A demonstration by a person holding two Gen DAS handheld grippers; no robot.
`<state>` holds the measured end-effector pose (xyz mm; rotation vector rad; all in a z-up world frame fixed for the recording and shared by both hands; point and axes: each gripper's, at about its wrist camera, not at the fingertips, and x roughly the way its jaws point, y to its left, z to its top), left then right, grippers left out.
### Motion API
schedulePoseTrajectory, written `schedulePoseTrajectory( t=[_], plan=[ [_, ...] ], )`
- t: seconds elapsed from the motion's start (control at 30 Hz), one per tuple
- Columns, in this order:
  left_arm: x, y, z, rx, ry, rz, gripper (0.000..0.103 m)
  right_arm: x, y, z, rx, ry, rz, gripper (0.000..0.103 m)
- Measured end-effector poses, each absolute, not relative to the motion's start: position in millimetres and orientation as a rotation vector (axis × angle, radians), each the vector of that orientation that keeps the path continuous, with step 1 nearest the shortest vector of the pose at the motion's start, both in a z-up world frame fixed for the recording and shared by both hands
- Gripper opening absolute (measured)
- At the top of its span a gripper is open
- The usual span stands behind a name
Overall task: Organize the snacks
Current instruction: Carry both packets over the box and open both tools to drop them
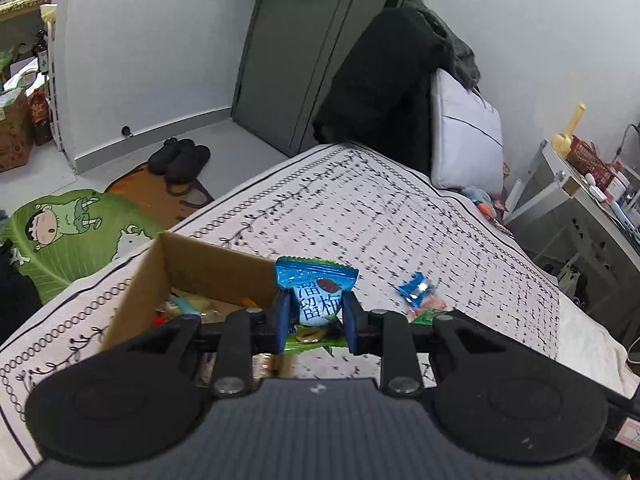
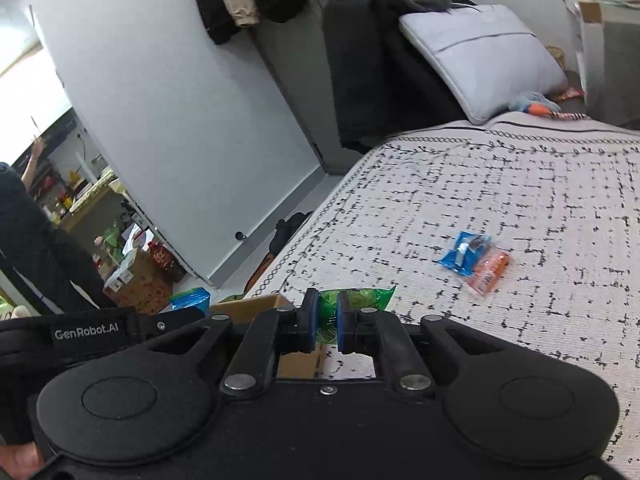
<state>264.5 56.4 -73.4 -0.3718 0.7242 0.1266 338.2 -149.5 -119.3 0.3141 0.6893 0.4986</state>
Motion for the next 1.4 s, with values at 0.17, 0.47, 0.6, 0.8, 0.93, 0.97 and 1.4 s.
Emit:
schedulePoseTrajectory(
  t=[0.17,0.47,0.6,0.8,0.93,0.97,1.4],
  plan=[
    [262,76,-77,-0.390,0.733,0.141,0.027,333,-134,-113,0.274,0.674,0.513,0.009],
    [267,109,-86,-0.428,0.759,0.161,0.027,326,-108,-103,0.230,0.659,0.548,0.009],
    [276,121,-92,-0.444,0.775,0.161,0.027,325,-94,-104,0.213,0.658,0.575,0.009],
    [291,131,-107,-0.473,0.806,0.153,0.027,325,-75,-109,0.177,0.668,0.612,0.009],
    [297,138,-114,-0.514,0.812,0.141,0.032,328,-66,-114,0.167,0.690,0.618,0.009],
    [299,139,-116,-0.525,0.816,0.134,0.035,329,-64,-115,0.164,0.697,0.621,0.009],
    [302,148,-129,-0.540,0.866,0.158,0.067,324,-43,-125,0.129,0.763,0.684,0.028]
  ],
)
